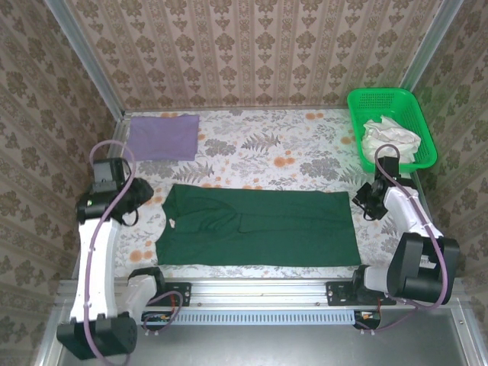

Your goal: Fold and stack the t-shirts

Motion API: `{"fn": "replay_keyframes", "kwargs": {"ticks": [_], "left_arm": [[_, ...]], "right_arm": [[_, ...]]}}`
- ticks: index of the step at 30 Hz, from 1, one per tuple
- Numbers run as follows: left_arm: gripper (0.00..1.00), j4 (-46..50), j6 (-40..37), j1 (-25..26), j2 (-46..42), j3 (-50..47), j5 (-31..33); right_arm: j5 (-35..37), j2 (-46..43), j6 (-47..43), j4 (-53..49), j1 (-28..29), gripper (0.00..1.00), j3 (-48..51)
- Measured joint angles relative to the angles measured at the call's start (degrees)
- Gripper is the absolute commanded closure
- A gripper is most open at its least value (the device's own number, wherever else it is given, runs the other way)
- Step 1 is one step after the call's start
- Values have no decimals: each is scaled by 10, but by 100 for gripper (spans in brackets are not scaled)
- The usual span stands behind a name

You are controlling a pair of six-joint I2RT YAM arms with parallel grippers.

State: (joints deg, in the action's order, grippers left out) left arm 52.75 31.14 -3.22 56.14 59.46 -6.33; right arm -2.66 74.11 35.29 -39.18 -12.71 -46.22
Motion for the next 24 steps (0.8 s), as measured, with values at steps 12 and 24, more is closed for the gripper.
{"fn": "replay_keyframes", "kwargs": {"ticks": [12, 24], "left_arm": [[74, -46, -97, 86, 405, 139, -126], [82, -63, -116, 110, 570, 169, -71]], "right_arm": [[-21, 190, -5, 33, 171, 72, -106], [17, 290, 3, 13, 169, 69, -167]]}}
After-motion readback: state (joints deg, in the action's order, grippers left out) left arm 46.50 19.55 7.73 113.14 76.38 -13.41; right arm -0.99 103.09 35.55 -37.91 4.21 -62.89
